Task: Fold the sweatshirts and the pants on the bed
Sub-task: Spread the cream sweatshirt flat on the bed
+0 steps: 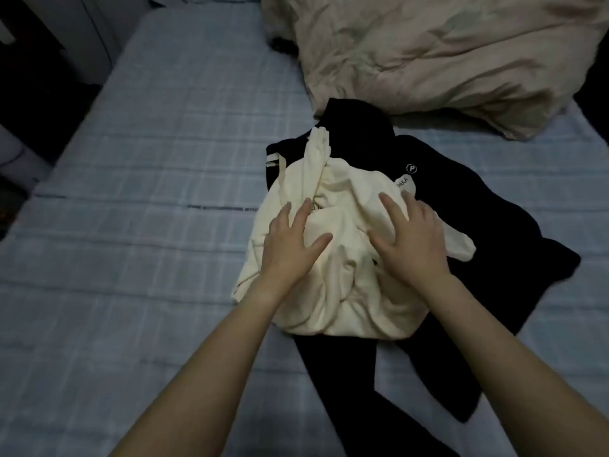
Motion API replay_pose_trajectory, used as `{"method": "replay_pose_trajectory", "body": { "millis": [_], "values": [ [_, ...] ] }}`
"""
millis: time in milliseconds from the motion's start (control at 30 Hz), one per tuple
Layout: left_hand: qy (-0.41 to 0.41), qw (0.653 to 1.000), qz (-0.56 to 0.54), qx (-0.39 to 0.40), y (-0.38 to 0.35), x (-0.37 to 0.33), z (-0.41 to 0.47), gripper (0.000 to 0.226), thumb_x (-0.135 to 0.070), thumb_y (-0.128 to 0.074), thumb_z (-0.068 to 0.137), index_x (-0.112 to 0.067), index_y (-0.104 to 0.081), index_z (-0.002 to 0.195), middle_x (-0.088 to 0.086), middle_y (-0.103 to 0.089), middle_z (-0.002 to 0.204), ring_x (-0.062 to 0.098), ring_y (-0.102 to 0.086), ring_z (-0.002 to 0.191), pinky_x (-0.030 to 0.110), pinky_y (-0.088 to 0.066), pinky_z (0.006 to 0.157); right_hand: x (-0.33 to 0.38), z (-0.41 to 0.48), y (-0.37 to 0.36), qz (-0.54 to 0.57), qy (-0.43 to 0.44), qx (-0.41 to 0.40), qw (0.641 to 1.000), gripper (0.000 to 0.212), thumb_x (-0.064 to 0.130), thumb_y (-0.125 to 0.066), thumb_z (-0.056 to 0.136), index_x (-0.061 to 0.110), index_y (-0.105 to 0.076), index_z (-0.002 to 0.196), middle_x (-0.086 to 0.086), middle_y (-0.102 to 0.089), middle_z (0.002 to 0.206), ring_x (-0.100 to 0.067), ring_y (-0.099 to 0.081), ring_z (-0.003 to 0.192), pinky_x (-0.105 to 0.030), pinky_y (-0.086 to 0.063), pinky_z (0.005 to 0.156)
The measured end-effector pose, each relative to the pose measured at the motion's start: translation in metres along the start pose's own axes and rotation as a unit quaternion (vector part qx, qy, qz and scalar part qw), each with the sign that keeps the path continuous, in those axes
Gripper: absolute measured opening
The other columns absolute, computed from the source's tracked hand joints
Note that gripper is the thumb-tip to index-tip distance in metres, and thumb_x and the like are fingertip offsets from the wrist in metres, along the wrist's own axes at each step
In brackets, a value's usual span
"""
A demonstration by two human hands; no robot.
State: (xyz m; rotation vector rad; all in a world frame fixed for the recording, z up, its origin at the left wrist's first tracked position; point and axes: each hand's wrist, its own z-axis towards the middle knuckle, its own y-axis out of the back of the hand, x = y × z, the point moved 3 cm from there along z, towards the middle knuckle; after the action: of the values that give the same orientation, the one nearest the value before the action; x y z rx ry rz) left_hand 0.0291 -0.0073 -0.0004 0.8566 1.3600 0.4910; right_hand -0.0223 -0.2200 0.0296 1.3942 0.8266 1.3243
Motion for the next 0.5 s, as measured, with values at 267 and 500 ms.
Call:
{"method": "replay_pose_trajectory", "body": {
  "millis": [267,500],
  "values": [
    [0.017,0.982,0.126,0.138,-0.104,0.058,0.011,0.064,-0.061,-0.051,0.09,-0.048,-0.028,0.148,-0.001,-0.038,0.151,0.04,-0.023,0.136,0.048,-0.026,0.112,-0.049,-0.004,-0.107,-0.037,-0.065,0.096,0.993,0.079,0.065,-0.06,0.083,0.052,-0.021,0.15,-0.006,-0.028,0.156,-0.04,-0.038,0.125,-0.052,-0.033,0.1],
    [-0.041,0.995,-0.081,0.044,-0.086,0.053,-0.006,0.046,-0.011,-0.07,0.084,-0.015,-0.061,0.13,0.009,-0.065,0.117,0.03,-0.059,0.11,0.042,-0.039,0.096,-0.043,-0.003,-0.091,0.134,-0.04,0.064,0.988,0.056,0.023,-0.069,0.086,0.034,-0.053,0.139,-0.009,-0.058,0.117,-0.031,-0.06,0.102,-0.032,-0.043,0.082]
  ]
}}
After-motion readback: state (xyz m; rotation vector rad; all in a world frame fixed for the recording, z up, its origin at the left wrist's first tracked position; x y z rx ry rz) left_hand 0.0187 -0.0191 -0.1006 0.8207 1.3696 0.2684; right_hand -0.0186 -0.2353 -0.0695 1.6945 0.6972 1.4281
